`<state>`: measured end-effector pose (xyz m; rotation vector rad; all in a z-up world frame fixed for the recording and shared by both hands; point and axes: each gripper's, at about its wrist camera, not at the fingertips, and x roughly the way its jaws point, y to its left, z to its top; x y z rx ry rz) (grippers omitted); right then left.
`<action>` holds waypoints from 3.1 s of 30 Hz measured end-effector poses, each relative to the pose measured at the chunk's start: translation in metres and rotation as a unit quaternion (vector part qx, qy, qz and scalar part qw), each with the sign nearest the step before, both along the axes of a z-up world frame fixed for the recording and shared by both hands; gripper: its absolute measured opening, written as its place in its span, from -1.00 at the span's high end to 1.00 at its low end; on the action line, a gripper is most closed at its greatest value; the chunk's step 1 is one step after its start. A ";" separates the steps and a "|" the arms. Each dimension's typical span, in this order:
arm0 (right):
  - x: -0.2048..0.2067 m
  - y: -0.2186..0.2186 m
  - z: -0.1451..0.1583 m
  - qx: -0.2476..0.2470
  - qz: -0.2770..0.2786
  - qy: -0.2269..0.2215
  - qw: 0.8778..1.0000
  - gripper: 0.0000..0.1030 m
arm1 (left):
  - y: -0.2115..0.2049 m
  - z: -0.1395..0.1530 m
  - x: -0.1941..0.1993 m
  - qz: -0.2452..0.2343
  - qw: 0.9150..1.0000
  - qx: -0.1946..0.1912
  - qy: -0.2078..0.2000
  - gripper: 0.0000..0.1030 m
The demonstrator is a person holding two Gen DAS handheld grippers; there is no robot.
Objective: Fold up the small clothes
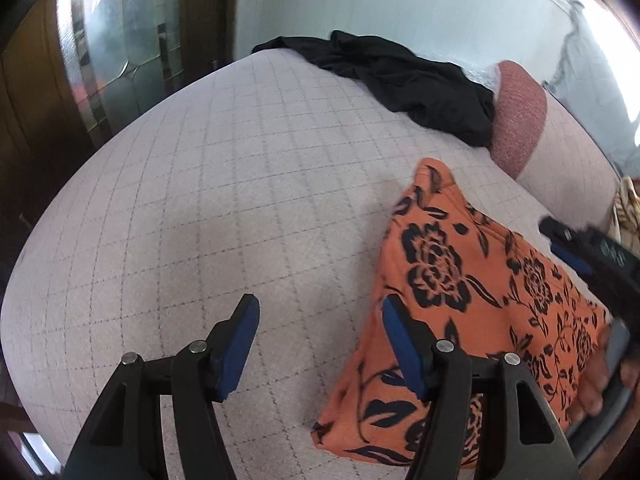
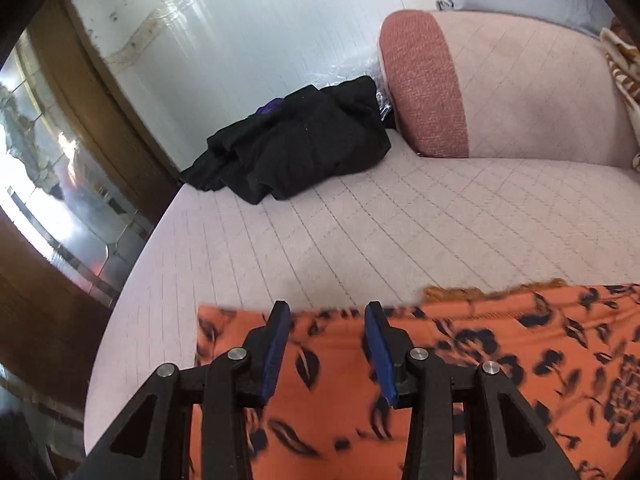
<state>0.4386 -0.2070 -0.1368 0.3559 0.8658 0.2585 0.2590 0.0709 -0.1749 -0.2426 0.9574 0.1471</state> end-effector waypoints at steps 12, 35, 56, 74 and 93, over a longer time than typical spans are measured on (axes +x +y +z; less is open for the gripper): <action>-0.169 -0.160 -0.023 -0.050 -0.112 0.060 0.991 0.16 | -0.046 -0.027 0.007 -0.049 0.997 0.024 0.051 -0.37; -0.120 -0.285 -0.087 0.103 -0.260 0.079 0.957 -0.05 | -0.061 -0.034 0.019 -0.038 0.990 0.134 0.031 -0.59; -0.272 -0.214 -0.068 0.111 -0.162 0.167 0.966 -0.08 | -0.135 -0.042 -0.049 -0.159 0.976 0.147 0.003 -0.91; -0.279 -0.168 -0.023 0.023 -0.110 0.029 0.993 -0.08 | -0.036 -0.005 -0.093 -0.008 0.984 0.170 -0.044 -0.91; -0.021 0.085 0.010 0.002 0.123 0.081 0.989 -0.08 | -0.009 -0.029 -0.040 0.049 0.994 0.093 0.043 -0.91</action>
